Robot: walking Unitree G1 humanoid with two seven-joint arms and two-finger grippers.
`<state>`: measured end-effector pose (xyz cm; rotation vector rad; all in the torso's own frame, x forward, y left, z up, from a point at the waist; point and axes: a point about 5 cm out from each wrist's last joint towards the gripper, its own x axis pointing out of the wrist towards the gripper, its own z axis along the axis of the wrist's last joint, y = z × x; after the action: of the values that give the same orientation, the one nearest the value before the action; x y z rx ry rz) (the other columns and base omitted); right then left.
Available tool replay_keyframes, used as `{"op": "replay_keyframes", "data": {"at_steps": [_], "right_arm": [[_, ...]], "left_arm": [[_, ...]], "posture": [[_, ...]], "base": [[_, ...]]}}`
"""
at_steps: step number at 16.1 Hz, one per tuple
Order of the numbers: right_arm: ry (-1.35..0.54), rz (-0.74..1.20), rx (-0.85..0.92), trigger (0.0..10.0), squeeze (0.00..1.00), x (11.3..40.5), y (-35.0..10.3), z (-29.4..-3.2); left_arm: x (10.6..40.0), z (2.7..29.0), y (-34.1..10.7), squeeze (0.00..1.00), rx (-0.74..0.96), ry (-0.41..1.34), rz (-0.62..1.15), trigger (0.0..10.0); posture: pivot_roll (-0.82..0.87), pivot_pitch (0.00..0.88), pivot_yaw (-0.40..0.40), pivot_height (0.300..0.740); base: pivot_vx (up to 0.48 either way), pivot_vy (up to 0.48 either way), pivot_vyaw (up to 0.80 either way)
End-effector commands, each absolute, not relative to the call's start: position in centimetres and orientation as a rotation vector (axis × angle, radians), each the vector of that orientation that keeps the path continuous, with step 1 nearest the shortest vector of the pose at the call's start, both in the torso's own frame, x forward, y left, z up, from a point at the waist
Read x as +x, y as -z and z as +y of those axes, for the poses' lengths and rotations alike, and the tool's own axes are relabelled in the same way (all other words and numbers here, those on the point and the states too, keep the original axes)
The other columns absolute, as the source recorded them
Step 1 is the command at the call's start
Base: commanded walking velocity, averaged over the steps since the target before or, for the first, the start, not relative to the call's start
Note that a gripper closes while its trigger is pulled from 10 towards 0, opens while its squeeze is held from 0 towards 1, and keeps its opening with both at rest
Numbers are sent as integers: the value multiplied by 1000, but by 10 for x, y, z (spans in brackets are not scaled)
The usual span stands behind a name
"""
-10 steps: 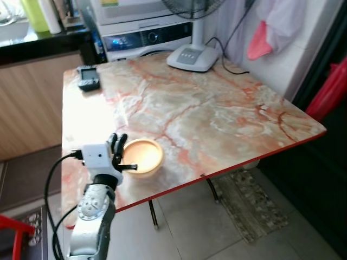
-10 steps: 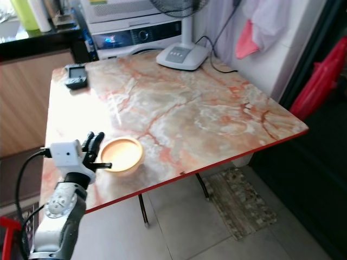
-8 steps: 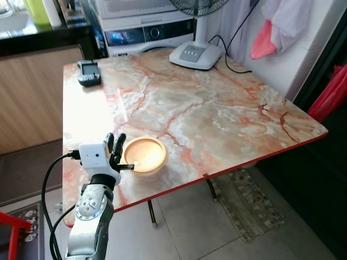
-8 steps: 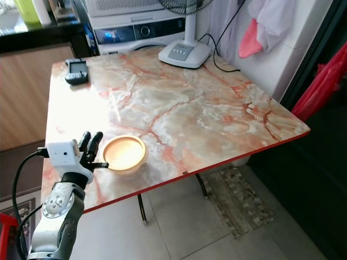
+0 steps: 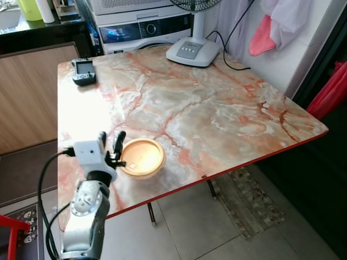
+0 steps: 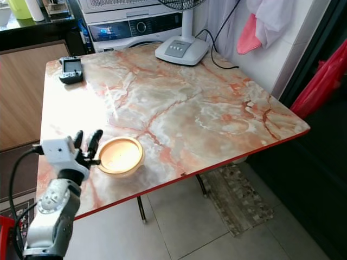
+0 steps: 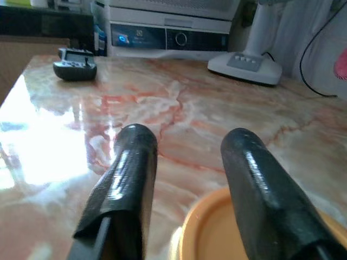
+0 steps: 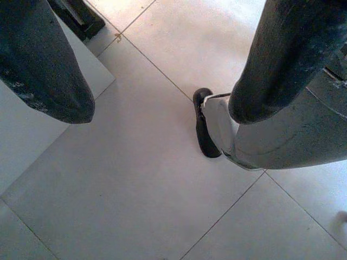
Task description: Restocking fridge
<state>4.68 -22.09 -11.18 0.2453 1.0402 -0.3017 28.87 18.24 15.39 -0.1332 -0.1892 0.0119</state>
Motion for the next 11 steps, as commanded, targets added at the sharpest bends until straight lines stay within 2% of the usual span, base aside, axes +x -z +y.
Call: {"op": "replay_keyframes", "data": {"at_steps": [1, 3, 6, 11], "right_arm": [[284, 1060, 241, 10000, 0, 43, 113, -218], [296, 1054, 243, 10000, 0, 43, 113, -220], [301, 1053, 240, 10000, 0, 43, 112, -221], [289, 1057, 225, 10000, 0, 43, 112, -223]], "left_arm": [[289, 182, -149, 0, -176, -4, -153, 10000], [289, 179, -139, 0, -316, -8, -108, 10000], [288, 180, -133, 0, -397, -6, -84, 10000], [279, 195, -132, 0, -450, -76, -80, 10000]], "posture": [[153, 81, -22, 740], [140, 79, -25, 740], [136, 79, -30, 740], [145, 81, -36, 740]], "base": [[0, 0, 0], [0, 0, 0], [0, 0, 0], [0, 0, 0]]}}
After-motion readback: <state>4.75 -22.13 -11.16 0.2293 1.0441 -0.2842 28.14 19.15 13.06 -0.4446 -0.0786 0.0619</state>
